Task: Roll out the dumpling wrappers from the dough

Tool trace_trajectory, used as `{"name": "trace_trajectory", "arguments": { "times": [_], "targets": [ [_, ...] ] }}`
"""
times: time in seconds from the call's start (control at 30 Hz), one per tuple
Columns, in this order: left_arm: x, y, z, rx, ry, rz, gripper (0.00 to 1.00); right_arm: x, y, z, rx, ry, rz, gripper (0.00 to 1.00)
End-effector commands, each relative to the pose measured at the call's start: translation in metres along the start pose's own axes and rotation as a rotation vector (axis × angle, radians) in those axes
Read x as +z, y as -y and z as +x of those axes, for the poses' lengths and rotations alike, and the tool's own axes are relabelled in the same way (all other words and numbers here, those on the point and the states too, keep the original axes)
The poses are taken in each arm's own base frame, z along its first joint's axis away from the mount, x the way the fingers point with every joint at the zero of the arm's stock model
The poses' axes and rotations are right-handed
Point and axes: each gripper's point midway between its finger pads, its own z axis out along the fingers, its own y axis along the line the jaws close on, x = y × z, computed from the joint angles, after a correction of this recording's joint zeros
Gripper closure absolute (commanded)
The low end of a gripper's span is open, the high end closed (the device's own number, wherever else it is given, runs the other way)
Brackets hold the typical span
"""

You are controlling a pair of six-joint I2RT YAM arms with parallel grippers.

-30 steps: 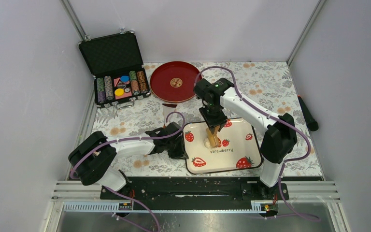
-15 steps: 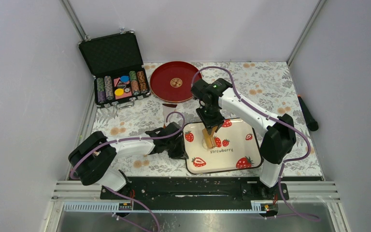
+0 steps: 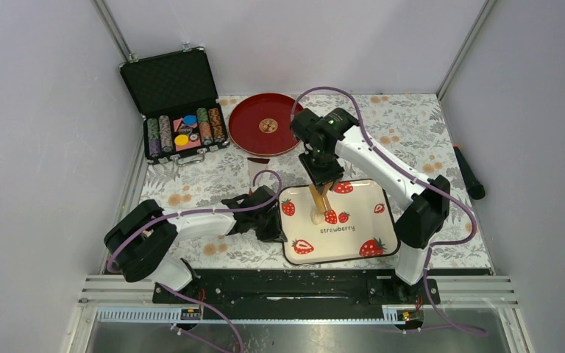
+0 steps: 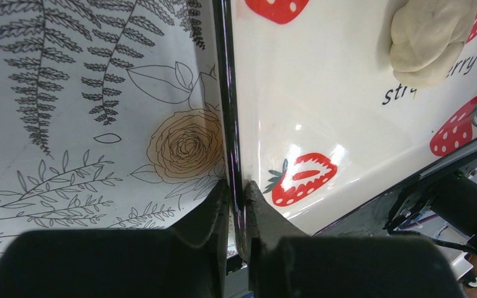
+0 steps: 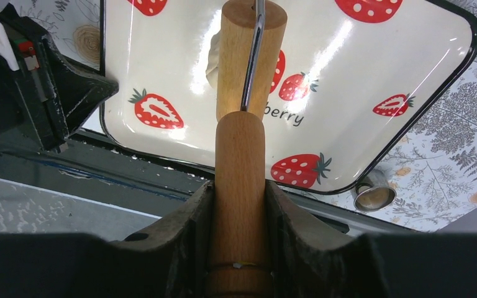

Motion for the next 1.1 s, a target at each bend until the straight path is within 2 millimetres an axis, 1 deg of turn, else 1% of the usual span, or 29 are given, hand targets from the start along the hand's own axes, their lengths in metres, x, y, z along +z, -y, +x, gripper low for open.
{"name": "trace_trajectory", "arguments": {
  "times": [0.0, 0.17, 0.27, 0.57, 0.7, 1.07],
  "targets": [
    [0.007, -0.036, 0.017, 0.042, -0.041, -0.136, 1.0, -0.012, -0.002, 0.005, -0.024, -0.005, 0.003, 1.0],
    [0.007, -0.036, 0.016, 0.041, -0.04, -0.137, 1.0, 0.003, -0.014, 0.008, -0.032, -0.037, -0.024, 1.0],
    [0.007, -0.036, 0.016, 0.041, -0.041, -0.137, 1.0, 0.012, -0.017, 0.01, -0.032, -0.056, -0.029, 1.0],
    [0.006, -0.036, 0.016, 0.041, -0.038, -0.135, 1.0, 0.03, -0.021, 0.013, -0.042, -0.074, -0.024, 1.0],
    [0.007, -0.036, 0.017, 0.042, -0.039, -0.133, 1.0, 0.037, -0.022, 0.014, -0.042, -0.085, -0.019, 1.0],
    [0.007, -0.036, 0.017, 0.041, -0.037, -0.134, 1.0, 0.043, -0.032, 0.014, -0.035, -0.088, -0.048, 1.0]
  ]
}}
